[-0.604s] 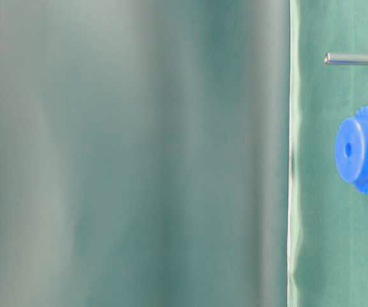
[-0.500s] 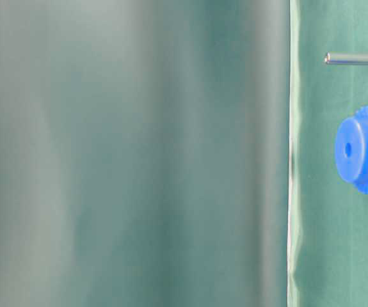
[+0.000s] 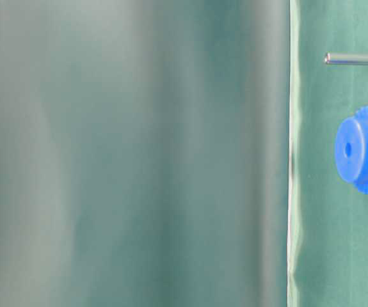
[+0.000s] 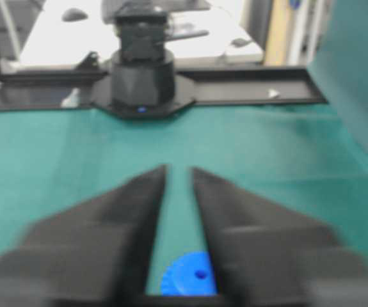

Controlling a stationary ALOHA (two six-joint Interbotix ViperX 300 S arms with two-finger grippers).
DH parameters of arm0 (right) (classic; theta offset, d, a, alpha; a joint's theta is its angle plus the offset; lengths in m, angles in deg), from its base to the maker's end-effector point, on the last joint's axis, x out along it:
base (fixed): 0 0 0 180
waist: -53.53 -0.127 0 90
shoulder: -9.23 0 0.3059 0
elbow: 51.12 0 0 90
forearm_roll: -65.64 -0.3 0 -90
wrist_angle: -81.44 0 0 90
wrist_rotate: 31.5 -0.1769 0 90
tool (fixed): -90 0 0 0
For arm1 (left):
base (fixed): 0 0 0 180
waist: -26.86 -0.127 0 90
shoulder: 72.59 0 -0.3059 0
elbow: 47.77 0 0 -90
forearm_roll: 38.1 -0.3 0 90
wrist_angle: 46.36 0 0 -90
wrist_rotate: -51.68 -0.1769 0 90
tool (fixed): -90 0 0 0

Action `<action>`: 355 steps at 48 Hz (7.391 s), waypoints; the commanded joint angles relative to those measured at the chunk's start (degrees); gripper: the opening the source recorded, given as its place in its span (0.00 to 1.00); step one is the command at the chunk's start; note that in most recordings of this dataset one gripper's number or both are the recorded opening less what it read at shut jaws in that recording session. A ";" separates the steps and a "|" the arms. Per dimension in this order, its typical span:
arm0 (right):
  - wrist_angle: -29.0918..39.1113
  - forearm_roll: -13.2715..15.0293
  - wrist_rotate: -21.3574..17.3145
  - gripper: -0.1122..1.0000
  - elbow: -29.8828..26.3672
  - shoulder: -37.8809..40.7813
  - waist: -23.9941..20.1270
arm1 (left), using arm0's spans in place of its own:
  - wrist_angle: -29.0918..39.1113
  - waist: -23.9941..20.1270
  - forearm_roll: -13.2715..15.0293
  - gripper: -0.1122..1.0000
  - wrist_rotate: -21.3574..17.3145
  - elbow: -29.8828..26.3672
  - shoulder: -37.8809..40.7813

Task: Insert the shaft placed at a random location into the center hole of the medium gear at another random location.
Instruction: 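Move the right gripper open toward the silver shaft beside the gear, then close the right gripper around the upright silver shaft, then lift the shaft and carry it left over the blue gear's center hole, then lower the held shaft into the gear's center hole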

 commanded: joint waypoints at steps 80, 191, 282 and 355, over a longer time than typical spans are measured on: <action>-26.89 -4.66 1.14 0.79 -2.81 52.12 8.17 | 0.35 -0.09 -0.18 0.10 0.00 -1.14 0.53; -7.65 -4.57 1.32 0.22 -14.41 41.57 3.78 | 1.41 -0.09 -0.18 0.10 0.26 -1.14 0.62; -6.50 -3.87 2.29 0.22 -22.76 53.96 1.23 | 0.97 -0.09 -0.18 0.10 0.62 -1.05 0.97; -6.59 -4.04 4.57 0.22 -22.76 55.20 1.67 | 0.97 -0.09 -0.18 0.10 0.62 -1.05 1.05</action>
